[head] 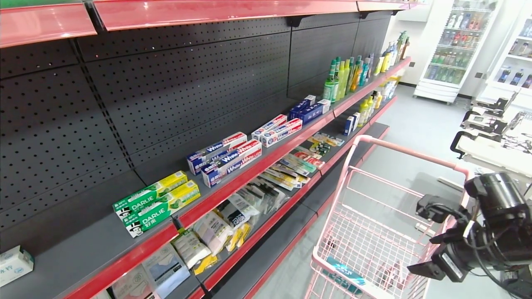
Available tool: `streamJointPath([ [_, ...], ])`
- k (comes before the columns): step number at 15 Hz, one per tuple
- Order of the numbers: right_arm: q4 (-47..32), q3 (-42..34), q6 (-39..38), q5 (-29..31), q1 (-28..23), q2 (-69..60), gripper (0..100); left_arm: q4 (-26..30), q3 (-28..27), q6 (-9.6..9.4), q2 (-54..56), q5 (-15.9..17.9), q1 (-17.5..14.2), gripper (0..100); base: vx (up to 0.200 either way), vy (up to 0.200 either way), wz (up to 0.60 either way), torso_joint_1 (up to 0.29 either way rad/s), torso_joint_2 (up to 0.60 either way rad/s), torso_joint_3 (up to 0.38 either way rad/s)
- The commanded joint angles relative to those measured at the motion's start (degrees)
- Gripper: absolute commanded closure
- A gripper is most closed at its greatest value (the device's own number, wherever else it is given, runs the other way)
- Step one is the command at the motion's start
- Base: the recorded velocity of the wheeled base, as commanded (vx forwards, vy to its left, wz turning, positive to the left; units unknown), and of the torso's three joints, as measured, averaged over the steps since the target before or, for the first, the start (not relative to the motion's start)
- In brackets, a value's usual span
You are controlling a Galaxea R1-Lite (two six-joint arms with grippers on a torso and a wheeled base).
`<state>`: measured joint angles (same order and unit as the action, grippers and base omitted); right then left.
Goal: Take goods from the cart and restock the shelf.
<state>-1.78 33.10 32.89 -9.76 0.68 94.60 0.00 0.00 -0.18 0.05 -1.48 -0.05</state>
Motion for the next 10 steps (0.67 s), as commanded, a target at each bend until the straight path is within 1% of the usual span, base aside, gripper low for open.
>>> streamJointPath([
  [1,0.73,1.80,4.46,-0.17,0.11,11.13,0,0.00,0.00,0.01,-0.05,-0.02,-0.04,0,0.000,0.000,0.00,0.000,0.00,0.000],
  [4,2.13,3.64,5.34,0.01,0.46,17.37,0,0.00,0.00,0.01,-0.05,-0.02,-0.04,0,0.000,0.000,0.00,0.000,0.00,0.000],
  [5,4.06,3.99,5.61,0.10,0.64,18.52,0,0.00,0.00,0.01,-0.05,-0.02,-0.04,0,0.000,0.000,0.00,0.000,0.00,0.000],
  [7,6.53,4.78,5.61,0.45,1.43,20.71,0,0.00,0.00,0.01,-0.05,-0.02,-0.04,0,0.000,0.000,0.00,-0.063,0.12,0.073],
  [10,9.25,5.66,6.66,0.45,1.16,23.97,0,0.00,0.00,0.01,-0.05,-0.02,-0.04,0,0.000,0.000,0.00,-0.079,0.17,0.090],
])
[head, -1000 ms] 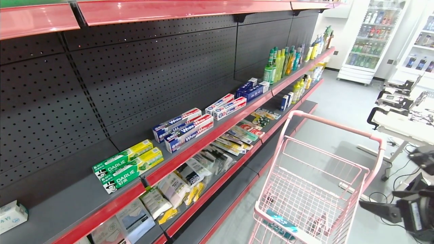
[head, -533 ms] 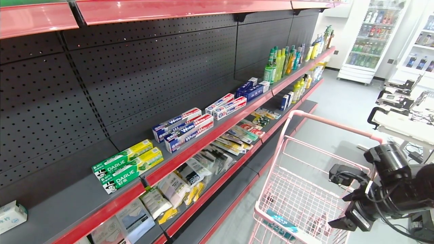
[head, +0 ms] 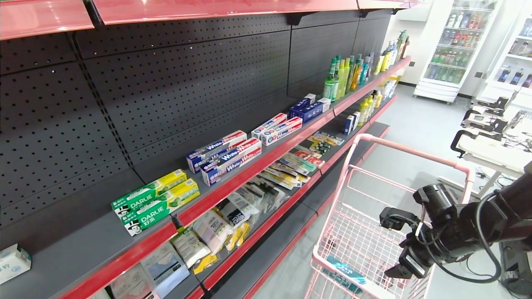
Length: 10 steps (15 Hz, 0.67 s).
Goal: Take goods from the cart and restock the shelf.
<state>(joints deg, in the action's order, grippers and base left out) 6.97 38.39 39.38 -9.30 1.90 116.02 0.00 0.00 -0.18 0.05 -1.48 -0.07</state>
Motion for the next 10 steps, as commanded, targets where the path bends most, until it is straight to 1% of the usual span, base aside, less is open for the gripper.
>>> streamJointPath([
  [1,0.85,0.37,0.26,-0.01,-0.41,3.25,0,0.00,0.00,0.01,-0.05,-0.02,-0.01,0,0.000,0.000,0.00,-0.066,0.15,0.085],
  [3,1.29,0.99,0.70,-0.01,-1.02,4.48,0,0.00,0.00,0.01,-0.05,-0.02,-0.01,0,0.000,0.000,0.00,-0.081,0.17,0.095],
  [6,1.29,1.78,3.78,-0.10,-2.17,6.59,0,0.00,0.00,0.01,-0.05,-0.02,-0.01,0,0.000,0.000,0.00,-0.090,0.20,0.107],
  [10,1.29,4.68,4.04,-0.19,-2.87,8.61,0,0.00,0.00,0.01,-0.05,-0.02,-0.01,0,0.000,0.000,0.00,-0.099,0.22,0.116],
])
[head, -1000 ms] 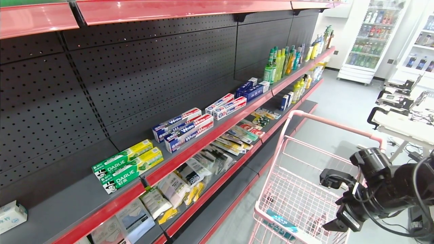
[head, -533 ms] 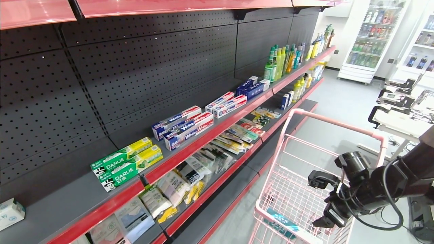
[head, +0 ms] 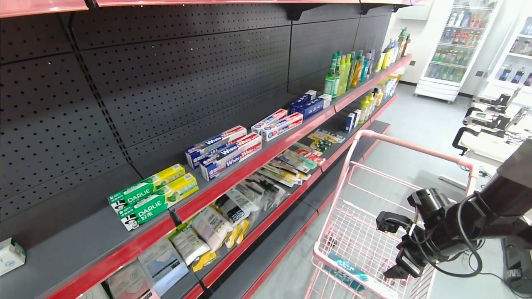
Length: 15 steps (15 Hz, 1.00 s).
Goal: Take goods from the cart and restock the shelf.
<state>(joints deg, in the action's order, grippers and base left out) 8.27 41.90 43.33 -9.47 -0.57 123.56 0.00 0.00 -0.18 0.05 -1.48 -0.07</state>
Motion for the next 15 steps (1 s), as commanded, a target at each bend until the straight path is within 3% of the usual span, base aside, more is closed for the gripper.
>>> streamJointPath([
  [1,0.00,1.34,0.09,-0.02,-0.48,1.15,0,0.00,0.00,0.01,-0.05,-0.02,-0.01,0,0.000,0.000,0.00,-0.124,0.26,0.129],
  [4,0.08,2.22,4.05,-0.02,-2.50,1.94,0,0.00,0.00,0.01,-0.05,-0.02,-0.01,0,0.000,0.000,0.00,-0.142,0.29,0.157],
  [15,0.08,5.47,4.05,-0.02,-2.33,3.61,0,0.00,0.00,0.01,-0.05,-0.02,-0.01,0,0.000,0.000,0.00,-0.151,0.34,0.183],
])
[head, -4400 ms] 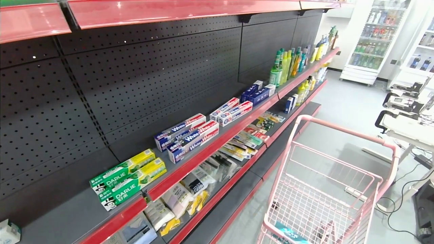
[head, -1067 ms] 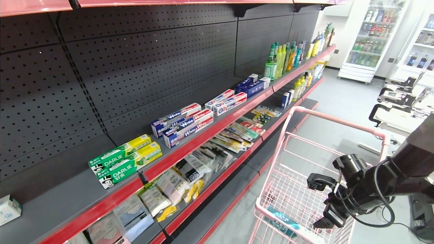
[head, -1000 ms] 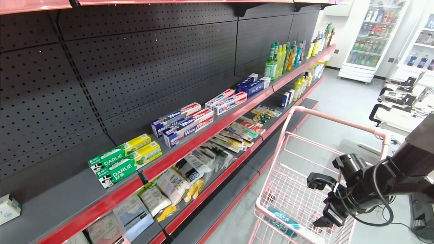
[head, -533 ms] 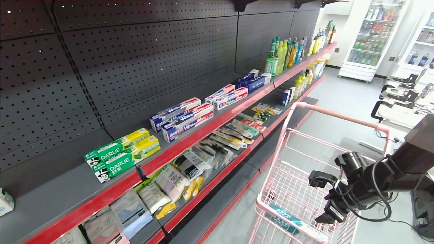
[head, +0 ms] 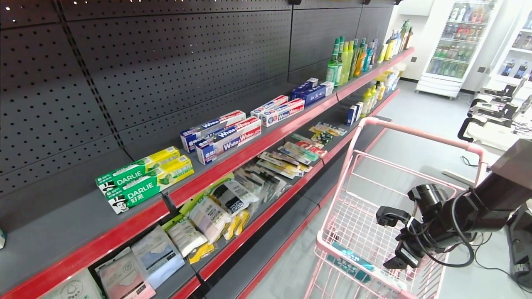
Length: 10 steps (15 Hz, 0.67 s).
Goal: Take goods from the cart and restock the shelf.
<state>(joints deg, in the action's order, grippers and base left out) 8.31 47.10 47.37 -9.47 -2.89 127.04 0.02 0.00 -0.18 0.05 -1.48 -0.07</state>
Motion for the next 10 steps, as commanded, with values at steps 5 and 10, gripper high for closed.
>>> streamJointPath([
  [5,0.04,1.32,0.00,-0.02,-0.10,0.93,0,-0.02,0.00,0.01,-0.05,-0.02,-0.01,0,0.000,0.000,0.00,-0.162,0.36,0.196],
  [10,0.04,1.24,0.00,-0.11,0.08,1.81,0,-0.02,0.00,0.01,-0.05,-0.02,-0.01,0,0.000,0.000,0.00,-0.020,0.05,0.030],
])
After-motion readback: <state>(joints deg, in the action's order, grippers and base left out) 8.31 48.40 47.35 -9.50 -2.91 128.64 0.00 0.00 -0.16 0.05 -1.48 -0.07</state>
